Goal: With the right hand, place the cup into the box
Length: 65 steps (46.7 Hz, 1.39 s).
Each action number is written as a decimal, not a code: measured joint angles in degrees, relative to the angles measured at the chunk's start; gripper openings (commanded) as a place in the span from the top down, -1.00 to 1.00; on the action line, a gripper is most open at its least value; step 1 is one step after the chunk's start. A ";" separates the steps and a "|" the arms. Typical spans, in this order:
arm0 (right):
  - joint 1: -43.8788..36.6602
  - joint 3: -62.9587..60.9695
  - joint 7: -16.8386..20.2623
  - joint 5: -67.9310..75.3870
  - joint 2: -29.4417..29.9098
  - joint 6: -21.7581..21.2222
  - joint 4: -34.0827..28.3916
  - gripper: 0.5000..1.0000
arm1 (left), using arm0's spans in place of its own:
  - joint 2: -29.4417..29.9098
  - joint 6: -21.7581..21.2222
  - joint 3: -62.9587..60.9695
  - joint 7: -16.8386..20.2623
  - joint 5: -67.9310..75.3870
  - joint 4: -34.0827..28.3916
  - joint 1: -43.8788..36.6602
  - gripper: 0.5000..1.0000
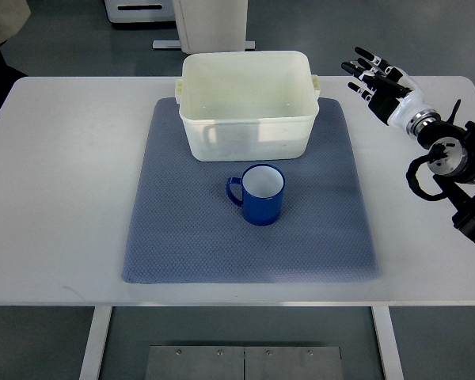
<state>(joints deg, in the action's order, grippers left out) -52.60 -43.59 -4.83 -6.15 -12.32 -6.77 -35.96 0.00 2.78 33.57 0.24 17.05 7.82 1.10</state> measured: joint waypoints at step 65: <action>1.16 0.05 -1.67 0.00 -4.24 -0.07 0.71 -1.00 | 0.00 -0.40 0.03 0.09 0.00 0.00 -0.34 -1.00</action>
<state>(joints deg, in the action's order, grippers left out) -51.44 -43.54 -6.50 -6.15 -16.56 -6.84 -35.25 0.00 2.38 33.60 0.33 17.05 7.82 0.75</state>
